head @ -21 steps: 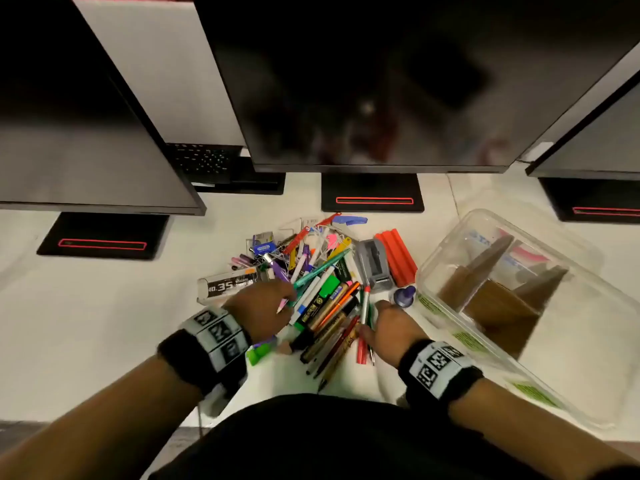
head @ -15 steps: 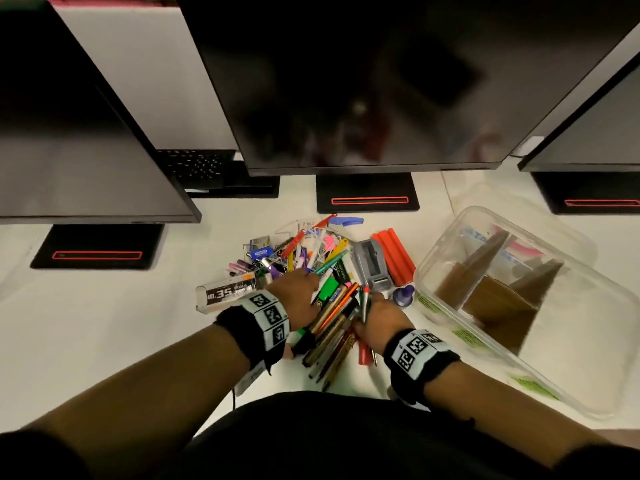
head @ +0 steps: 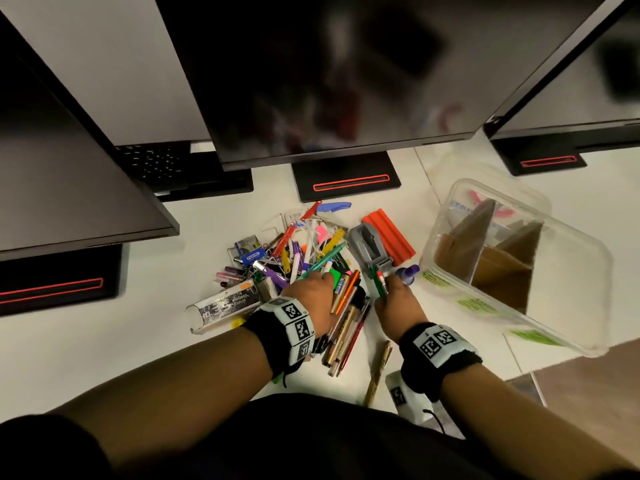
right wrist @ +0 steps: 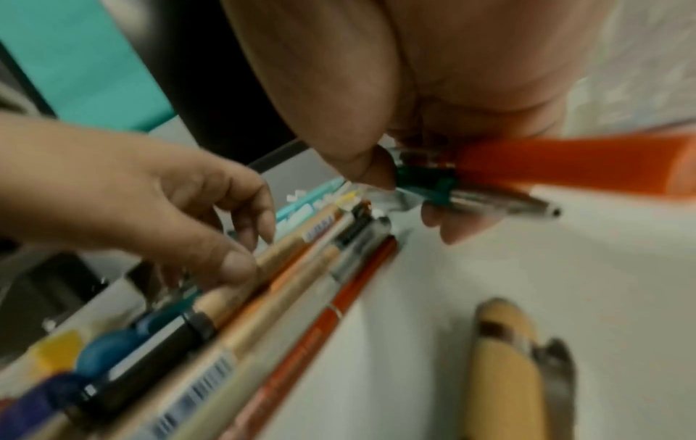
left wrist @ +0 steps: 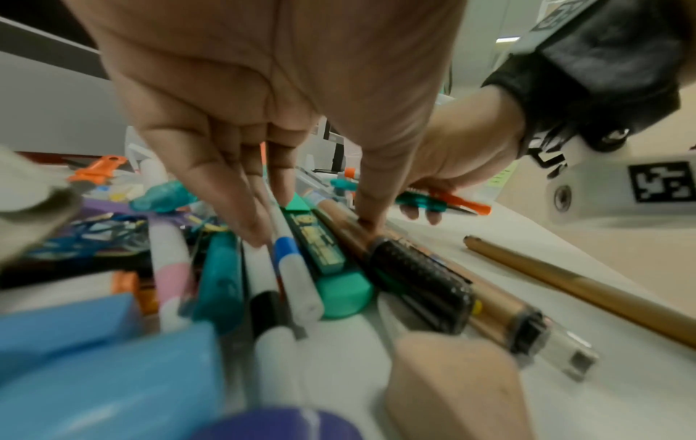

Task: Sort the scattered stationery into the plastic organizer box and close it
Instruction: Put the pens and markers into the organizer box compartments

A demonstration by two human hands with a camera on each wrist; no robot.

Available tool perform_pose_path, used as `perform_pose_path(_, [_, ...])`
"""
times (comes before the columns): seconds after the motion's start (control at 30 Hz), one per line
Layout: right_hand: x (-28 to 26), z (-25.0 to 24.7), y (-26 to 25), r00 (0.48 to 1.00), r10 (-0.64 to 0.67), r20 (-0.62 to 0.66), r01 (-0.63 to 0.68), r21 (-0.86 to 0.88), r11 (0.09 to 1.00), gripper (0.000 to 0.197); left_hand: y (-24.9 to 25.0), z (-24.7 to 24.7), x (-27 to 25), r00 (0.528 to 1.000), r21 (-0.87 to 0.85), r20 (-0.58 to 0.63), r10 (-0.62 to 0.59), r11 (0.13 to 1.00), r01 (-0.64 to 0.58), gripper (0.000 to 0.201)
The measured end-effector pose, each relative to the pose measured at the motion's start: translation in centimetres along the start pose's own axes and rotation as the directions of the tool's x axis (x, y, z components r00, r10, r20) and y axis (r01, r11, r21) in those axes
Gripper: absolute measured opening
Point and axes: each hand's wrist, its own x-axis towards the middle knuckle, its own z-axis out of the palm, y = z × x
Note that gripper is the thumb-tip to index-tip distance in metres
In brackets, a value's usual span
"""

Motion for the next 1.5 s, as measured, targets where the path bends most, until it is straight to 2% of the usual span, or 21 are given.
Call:
perform_pose_path(0.1, [-2.4,-0.9,1.6,0.998,-0.046,-0.035,0.045,-0.033,0.998,0.046,0.1,-0.1,0.0,1.000,0.021,-0.005,-0.002,1.000,0.002,0.068])
perform_pose_path(0.17, [-3.8,-1.0,3.2,0.983,-0.181,0.014,0.182,-0.100,0.978,0.038,0.3,-0.1,0.2,1.000,0.030,-0.008,-0.004,1.000,0.005,0.067])
perform_pose_path(0.23, [-4.5,-0.8,4.5,0.922,-0.348,0.167,0.374,-0.159,0.914,0.033,0.8,0.0,0.4,1.000,0.027,0.009,-0.029,0.999,0.028,0.067])
perform_pose_path(0.3, [-4.7,-0.8,5.4,0.823,-0.441,0.358,0.525,-0.185,0.830,0.036,1.2,-0.1,0.7,0.997,0.019,0.036,-0.071,0.997,0.071,0.070])
perform_pose_path(0.37, [-4.4,-1.0,5.9,0.733,-0.454,0.507,0.613,-0.204,0.763,0.043,1.8,0.0,0.9,0.992,0.005,0.057,-0.111,0.994,0.111,0.071])
perform_pose_path(0.43, [-3.8,-1.0,6.3,0.681,-0.463,0.568,0.676,-0.245,0.695,0.044,2.3,0.2,1.1,0.986,0.010,0.072,-0.151,0.989,0.150,0.070])
perform_pose_path(0.53, [-2.4,-1.1,6.7,0.650,-0.491,0.580,0.734,-0.311,0.604,0.036,3.2,0.5,1.6,0.974,0.015,0.072,-0.215,0.977,0.214,0.069])
perform_pose_path(0.63, [-0.9,-1.4,6.8,0.638,-0.508,0.579,0.750,-0.318,0.579,0.029,3.4,0.3,2.1,0.962,-0.034,0.063,-0.264,0.963,0.267,0.065])
perform_pose_path(0.8, [0.1,-3.3,6.6,0.684,-0.483,0.546,0.699,-0.303,0.648,0.023,3.4,0.3,2.6,0.950,-0.103,0.097,-0.298,0.946,0.307,0.071])
perform_pose_path(0.93, [-0.5,-6.6,5.2,0.733,-0.501,0.460,0.648,-0.248,0.720,0.020,3.6,0.5,2.9,0.956,-0.070,0.057,-0.287,0.954,0.291,0.072])
perform_pose_path(1.03, [-1.9,-8.9,3.8,0.742,-0.552,0.381,0.625,-0.094,0.775,0.024,3.6,1.1,3.3,0.968,-0.060,0.008,-0.252,0.966,0.252,0.064])
perform_pose_path(1.1, [-2.6,-10.5,3.1,0.759,-0.568,0.319,0.579,0.070,0.813,0.030,3.6,1.3,3.5,0.967,-0.091,0.001,-0.255,0.963,0.254,0.061])
perform_pose_path(1.17, [-2.9,-12.0,3.0,0.823,-0.519,0.230,0.464,0.255,0.848,0.030,3.4,1.5,3.6,0.965,-0.152,-0.038,-0.258,0.956,0.250,0.064])
perform_pose_path(1.23, [-2.6,-12.9,3.3,0.919,-0.384,0.093,0.312,0.426,0.849,0.025,3.2,1.7,3.5,0.965,-0.187,-0.031,-0.260,0.950,0.250,0.072])
perform_pose_path(1.3, [-1.8,-13.6,4.1,0.980,-0.199,-0.022,0.173,0.594,0.786,0.024,3.1,1.4,3.3,0.974,-0.221,0.022,-0.225,0.949,0.224,0.086])
perform_pose_path(1.33, [-1.4,-13.9,4.5,0.992,-0.121,-0.042,0.116,0.694,0.711,0.023,3.1,1.0,3.2,0.980,-0.251,0.041,-0.195,0.947,0.199,0.091])
perform_pose_path(1.4, [-0.5,-14.3,5.0,1.000,-0.014,0.001,0.007,0.833,0.553,0.015,3.0,-0.5,2.6,0.990,-0.317,0.050,-0.136,0.937,0.144,0.091])
perform_pose_path(1.5, [0.9,-14.1,5.3,0.997,0.048,0.056,-0.072,0.889,0.452,0.009,3.4,-3.5,1.3,1.000,-0.424,0.001,-0.022,0.905,0.020,0.085])
